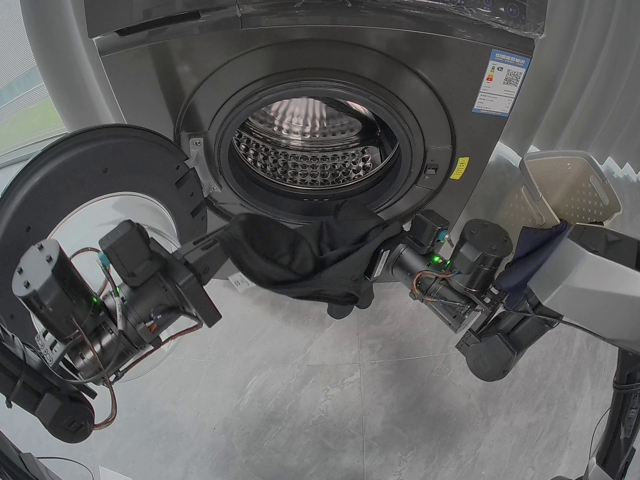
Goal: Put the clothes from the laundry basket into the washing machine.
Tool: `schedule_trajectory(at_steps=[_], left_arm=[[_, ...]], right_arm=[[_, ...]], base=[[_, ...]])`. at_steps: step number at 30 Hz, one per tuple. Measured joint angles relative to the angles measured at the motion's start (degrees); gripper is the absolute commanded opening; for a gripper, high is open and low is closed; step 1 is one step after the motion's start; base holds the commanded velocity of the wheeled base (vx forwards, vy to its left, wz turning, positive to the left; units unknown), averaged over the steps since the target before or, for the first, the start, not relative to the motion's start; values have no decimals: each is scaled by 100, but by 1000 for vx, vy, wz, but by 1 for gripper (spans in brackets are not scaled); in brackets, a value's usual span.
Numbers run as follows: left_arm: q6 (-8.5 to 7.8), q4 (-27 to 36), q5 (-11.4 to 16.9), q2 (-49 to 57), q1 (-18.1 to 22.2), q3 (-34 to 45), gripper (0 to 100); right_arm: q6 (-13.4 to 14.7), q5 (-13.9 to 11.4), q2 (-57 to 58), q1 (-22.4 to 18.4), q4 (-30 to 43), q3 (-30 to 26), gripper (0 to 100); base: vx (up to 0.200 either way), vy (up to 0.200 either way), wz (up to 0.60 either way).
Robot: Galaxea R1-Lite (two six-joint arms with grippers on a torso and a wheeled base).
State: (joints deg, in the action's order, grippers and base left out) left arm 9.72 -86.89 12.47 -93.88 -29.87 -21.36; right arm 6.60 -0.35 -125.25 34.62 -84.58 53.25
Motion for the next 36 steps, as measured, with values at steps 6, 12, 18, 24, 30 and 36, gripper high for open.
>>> schedule_trajectory(at_steps=[6,12,18,24,30,36], left_arm=[[-50,-26,-2,-477,112,386,0],[-124,-189,13,-1017,112,500,100],[-123,-206,41,-1298,118,535,100],[-323,-206,46,-1499,73,827,100],[-635,-208,121,-1758,11,1045,100],[-725,-211,332,-1874,-106,1265,100]], right_arm=[[5,9,358,77,13,-122,0],[43,15,581,156,17,-163,0],[51,17,664,189,15,-171,0],[54,20,692,226,20,-138,0],[54,22,697,276,39,-116,0],[51,28,708,295,57,-100,0]], base=[[0,0,0],[0,0,0],[0,0,0],[0,0,0],[0,0,0],[0,0,0]])
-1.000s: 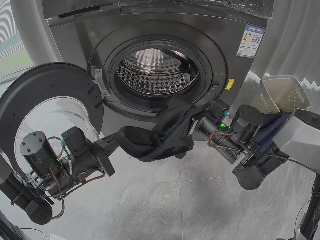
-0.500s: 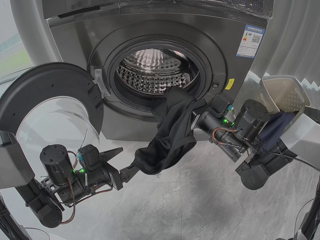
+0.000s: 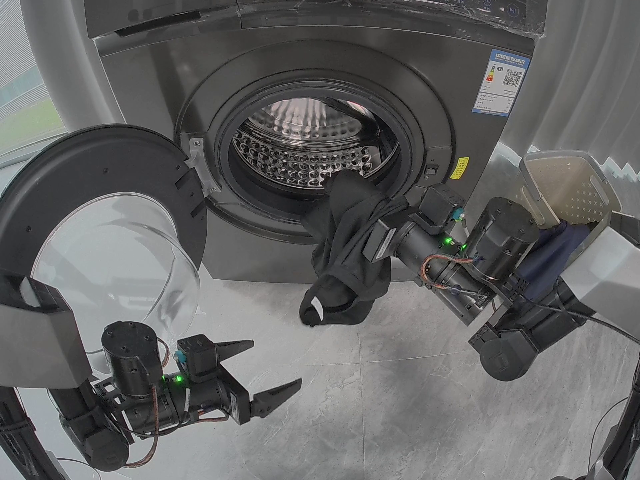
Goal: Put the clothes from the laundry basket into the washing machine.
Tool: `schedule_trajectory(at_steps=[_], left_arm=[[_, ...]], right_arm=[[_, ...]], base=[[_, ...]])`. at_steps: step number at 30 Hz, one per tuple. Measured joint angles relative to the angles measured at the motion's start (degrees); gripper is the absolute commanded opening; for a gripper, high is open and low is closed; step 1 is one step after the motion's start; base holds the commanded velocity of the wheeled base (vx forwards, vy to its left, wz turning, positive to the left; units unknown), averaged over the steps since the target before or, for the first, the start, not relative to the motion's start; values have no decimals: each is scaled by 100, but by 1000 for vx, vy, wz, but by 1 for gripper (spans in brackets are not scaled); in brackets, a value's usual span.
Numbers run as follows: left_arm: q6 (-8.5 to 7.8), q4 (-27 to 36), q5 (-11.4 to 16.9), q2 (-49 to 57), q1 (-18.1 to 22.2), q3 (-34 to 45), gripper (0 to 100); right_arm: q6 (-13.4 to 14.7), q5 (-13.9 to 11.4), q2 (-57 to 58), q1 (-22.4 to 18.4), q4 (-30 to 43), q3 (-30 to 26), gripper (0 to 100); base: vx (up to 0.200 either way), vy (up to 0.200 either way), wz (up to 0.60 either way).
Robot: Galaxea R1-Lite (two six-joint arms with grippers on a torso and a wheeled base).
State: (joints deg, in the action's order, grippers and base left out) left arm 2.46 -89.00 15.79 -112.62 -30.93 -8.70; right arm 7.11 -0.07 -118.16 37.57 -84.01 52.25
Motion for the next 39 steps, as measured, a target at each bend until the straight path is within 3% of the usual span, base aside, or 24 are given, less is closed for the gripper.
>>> schedule_trajectory(at_steps=[3,6,24,39], left_arm=[[-145,2,82,-76,-33,80,100],[-171,5,99,-144,-41,50,100],[-9,2,118,-486,-41,-2072,100],[13,2,46,-1278,128,-3245,100]], right_arm=[[2,0,0,27,1,0,0],[2,0,0,74,1,-5,0],[2,80,-35,379,20,-40,0],[44,94,-35,652,12,-176,0]], base=[[0,0,0],[0,0,0],[0,0,0],[0,0,0]])
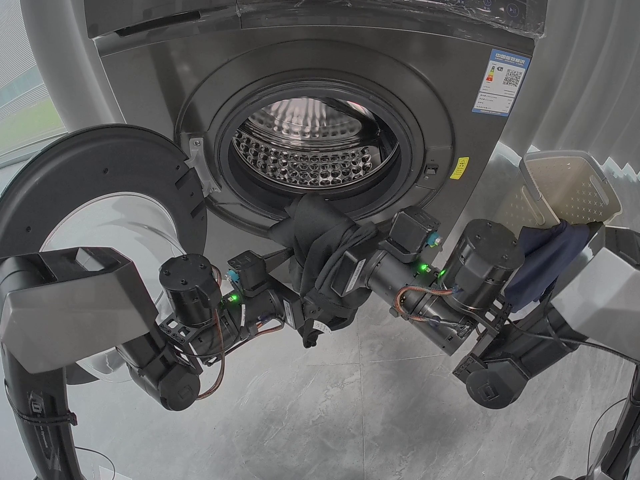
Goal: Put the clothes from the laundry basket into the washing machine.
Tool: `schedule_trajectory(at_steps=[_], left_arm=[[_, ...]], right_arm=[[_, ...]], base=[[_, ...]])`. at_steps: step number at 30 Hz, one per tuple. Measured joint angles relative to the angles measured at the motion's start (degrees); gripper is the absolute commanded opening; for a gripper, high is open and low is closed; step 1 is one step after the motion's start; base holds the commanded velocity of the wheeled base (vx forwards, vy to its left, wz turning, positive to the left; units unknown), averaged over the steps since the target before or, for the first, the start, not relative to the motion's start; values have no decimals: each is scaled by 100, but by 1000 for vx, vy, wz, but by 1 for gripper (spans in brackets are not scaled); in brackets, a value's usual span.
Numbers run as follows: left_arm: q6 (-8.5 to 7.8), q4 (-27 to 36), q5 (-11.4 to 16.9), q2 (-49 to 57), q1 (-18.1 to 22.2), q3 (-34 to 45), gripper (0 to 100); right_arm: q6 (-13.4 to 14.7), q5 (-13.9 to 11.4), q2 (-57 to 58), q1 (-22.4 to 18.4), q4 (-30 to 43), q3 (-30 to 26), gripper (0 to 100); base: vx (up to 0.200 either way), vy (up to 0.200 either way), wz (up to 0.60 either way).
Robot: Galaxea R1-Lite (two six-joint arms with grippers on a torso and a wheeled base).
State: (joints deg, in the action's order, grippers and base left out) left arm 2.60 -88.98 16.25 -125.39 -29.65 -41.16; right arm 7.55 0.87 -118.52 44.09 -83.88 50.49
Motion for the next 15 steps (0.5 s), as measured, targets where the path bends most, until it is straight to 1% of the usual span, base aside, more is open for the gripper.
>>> schedule_trajectory(at_steps=[3,10,15], left_arm=[[-22,2,0,-24,35,124,100],[-101,2,50,216,29,933,100],[-134,2,257,561,-146,1434,100]], right_arm=[[2,-2,5,-2,-1,-20,0],[-2,-7,-9,-129,-4,33,0],[-5,-7,-72,-215,0,171,0]], base=[[0,0,0],[0,0,0],[0,0,0]])
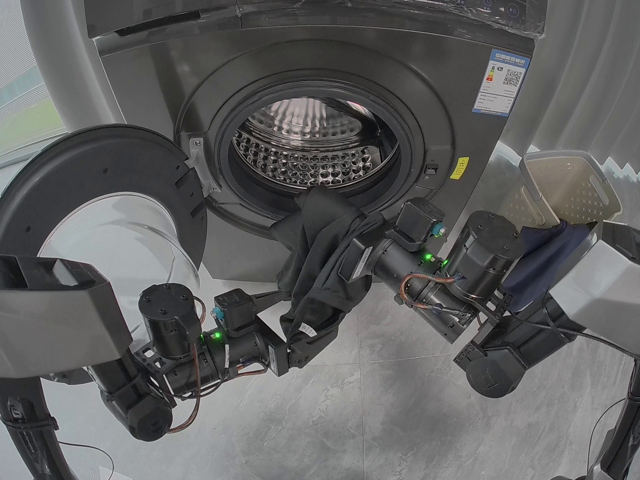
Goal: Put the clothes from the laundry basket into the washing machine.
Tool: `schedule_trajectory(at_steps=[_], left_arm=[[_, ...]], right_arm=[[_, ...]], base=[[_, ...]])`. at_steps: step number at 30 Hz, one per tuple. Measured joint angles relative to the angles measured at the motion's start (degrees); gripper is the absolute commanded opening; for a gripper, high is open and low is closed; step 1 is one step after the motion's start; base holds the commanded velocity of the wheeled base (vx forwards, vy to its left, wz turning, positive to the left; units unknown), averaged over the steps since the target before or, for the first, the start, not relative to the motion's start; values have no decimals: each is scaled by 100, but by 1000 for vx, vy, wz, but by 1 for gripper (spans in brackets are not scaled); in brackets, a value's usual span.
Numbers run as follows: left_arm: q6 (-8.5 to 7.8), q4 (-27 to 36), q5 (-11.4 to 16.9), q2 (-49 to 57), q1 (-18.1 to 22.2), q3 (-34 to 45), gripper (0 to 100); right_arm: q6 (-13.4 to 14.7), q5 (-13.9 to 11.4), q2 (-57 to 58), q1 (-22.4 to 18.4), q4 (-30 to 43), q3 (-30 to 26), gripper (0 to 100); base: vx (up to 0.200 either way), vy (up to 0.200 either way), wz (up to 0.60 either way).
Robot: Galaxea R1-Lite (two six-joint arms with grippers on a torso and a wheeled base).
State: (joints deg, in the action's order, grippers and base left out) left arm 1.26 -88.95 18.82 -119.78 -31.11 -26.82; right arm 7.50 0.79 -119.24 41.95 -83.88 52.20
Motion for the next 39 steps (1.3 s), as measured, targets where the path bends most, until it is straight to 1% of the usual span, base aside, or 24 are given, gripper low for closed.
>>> schedule_trajectory(at_steps=[3,7,11,16,21,29,31,35,36,39], left_arm=[[0,-5,127,176,-139,139,100],[0,-2,277,283,-207,150,100],[40,-2,268,278,-221,30,100],[79,-2,149,115,-171,-410,100],[99,0,13,-190,-34,-975,100],[108,0,-163,-736,215,-1714,100],[112,0,-249,-855,258,-1887,100],[183,-2,-462,-1037,319,-2210,100],[196,0,-492,-1070,322,-2267,0],[205,-2,-517,-1134,315,-2356,0]], right_arm=[[0,0,-50,-22,0,44,0],[-2,0,-99,-17,2,63,0],[-2,0,-118,2,2,69,0],[2,7,-118,38,5,57,0],[22,104,-107,127,2,35,0],[77,174,-96,295,-1,-17,0],[87,189,-91,323,-1,-44,0],[106,205,-85,364,-9,-83,0],[108,210,-85,374,-9,-88,0],[117,213,-85,380,-11,-99,0]], base=[[0,0,0],[0,0,0],[0,0,0],[0,0,0],[0,0,0],[0,0,0],[0,0,0],[0,0,0],[0,0,0],[0,0,0]])
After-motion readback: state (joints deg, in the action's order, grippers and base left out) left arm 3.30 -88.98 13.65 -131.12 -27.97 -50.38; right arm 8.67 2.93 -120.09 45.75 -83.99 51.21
